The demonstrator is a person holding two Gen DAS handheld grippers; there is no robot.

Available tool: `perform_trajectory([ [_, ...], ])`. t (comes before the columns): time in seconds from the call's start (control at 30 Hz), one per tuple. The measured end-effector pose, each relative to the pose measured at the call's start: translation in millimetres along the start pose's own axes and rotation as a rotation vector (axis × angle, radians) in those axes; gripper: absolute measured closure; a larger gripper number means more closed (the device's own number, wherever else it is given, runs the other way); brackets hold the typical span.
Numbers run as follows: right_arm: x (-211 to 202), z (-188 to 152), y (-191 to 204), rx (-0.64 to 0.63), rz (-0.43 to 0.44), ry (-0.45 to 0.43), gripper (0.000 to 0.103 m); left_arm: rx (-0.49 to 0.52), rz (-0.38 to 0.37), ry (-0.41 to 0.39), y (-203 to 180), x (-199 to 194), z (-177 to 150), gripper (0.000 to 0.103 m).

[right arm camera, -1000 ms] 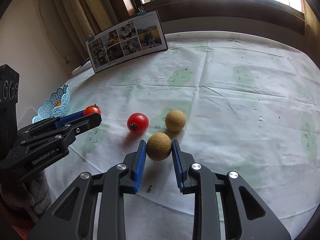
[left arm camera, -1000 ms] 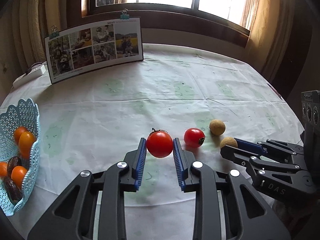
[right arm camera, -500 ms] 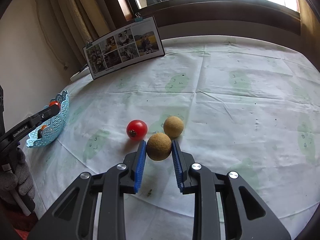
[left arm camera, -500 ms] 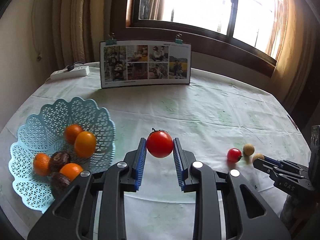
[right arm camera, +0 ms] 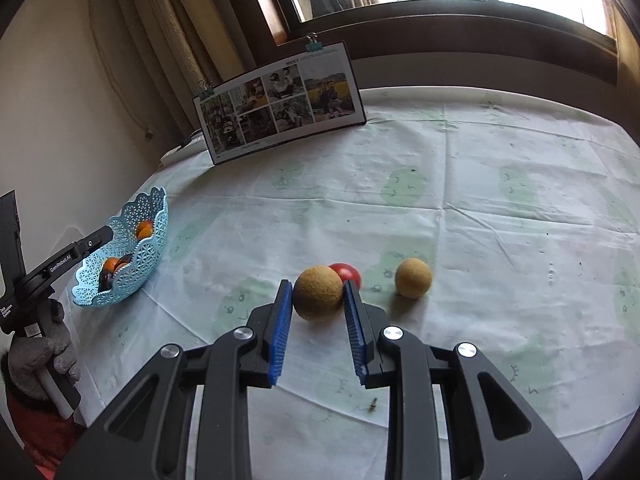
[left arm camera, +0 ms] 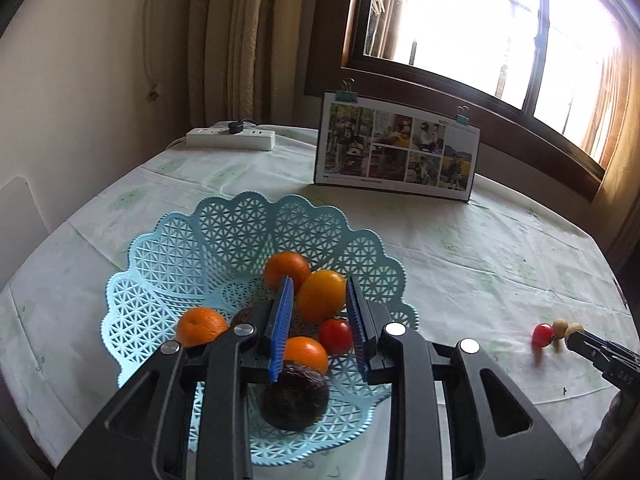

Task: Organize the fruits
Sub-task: 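Drop the red tomato into the basket with the left tool while the right tool holds the tan fruit, then lower the tan fruit into the basket and open the right tool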

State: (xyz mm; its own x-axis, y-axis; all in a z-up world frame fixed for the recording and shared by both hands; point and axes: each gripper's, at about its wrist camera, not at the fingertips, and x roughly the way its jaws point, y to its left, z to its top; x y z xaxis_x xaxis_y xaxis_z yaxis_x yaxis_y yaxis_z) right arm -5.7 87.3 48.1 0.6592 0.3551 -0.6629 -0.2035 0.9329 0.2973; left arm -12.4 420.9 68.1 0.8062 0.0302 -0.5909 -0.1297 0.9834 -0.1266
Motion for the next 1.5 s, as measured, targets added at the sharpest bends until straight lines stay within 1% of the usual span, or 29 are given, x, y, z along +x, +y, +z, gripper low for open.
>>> perform_trajectory([
  [0.07, 2.5, 1.6, 9.2, -0.014, 0.010, 0.003, 0.077, -0.012, 0.011, -0.004, 8.1, -0.5, 0.0, 0.075],
  [0.17, 6.5, 5.0, 24.1, -0.041, 0.025, 0.007, 0.076, -0.036, 0.017, -0.006, 18.6, -2.2, -0.9, 0.071],
  [0.2, 7.9, 6.3, 30.5, -0.052, 0.032, 0.008, 0.077, -0.042, 0.019, -0.008, 20.5, -2.8, -1.3, 0.064],
  [0.23, 9.0, 7.6, 36.7, -0.064, 0.039, 0.008, 0.076, -0.045, 0.023, -0.012, 23.1, -4.2, -2.1, 0.055],
  [0.3, 11.6, 10.8, 50.6, -0.090, 0.058, 0.007, 0.077, -0.049, 0.029, -0.023, 26.9, -6.9, -2.9, 0.045],
  [0.4, 15.5, 15.7, 73.9, -0.131, 0.094, 0.005, 0.076, -0.059, 0.032, -0.035, 34.3, -12.6, -4.1, 0.041],
  [0.53, 21.0, 20.8, 107.8, -0.192, 0.147, 0.002, 0.076, -0.063, 0.081, -0.070, 46.1, -23.0, -5.0, 0.028],
  [0.6, 23.8, 23.1, 125.1, -0.221, 0.175, 0.002, 0.076, -0.074, 0.100, -0.085, 54.8, -28.7, -5.2, 0.023],
  [0.8, 35.7, 26.7, 178.5, -0.302, 0.266, 0.011, 0.077, -0.090, 0.170, -0.118, 75.1, -43.5, -8.2, 0.018],
  [0.93, 44.0, 25.8, 211.3, -0.353, 0.324, 0.019, 0.076, -0.093, 0.211, -0.129, 84.3, -50.4, -11.0, 0.017],
  [1.1, 56.4, 20.9, 238.4, -0.380, 0.370, 0.053, 0.077, -0.106, 0.271, -0.146, 96.1, -58.5, -13.4, 0.013],
  [1.3, 66.5, 16.5, 250.7, -0.379, 0.392, 0.078, 0.076, -0.130, 0.297, -0.146, 105.8, -62.1, -15.0, 0.011],
  [1.37, 66.6, 15.8, 249.6, -0.378, 0.385, 0.075, 0.076, -0.129, 0.299, -0.147, 105.3, -62.1, -14.7, 0.009],
  [1.5, 65.5, 16.8, 240.5, -0.357, 0.369, 0.068, 0.076, -0.119, 0.296, -0.151, 101.7, -60.9, -13.4, 0.008],
])
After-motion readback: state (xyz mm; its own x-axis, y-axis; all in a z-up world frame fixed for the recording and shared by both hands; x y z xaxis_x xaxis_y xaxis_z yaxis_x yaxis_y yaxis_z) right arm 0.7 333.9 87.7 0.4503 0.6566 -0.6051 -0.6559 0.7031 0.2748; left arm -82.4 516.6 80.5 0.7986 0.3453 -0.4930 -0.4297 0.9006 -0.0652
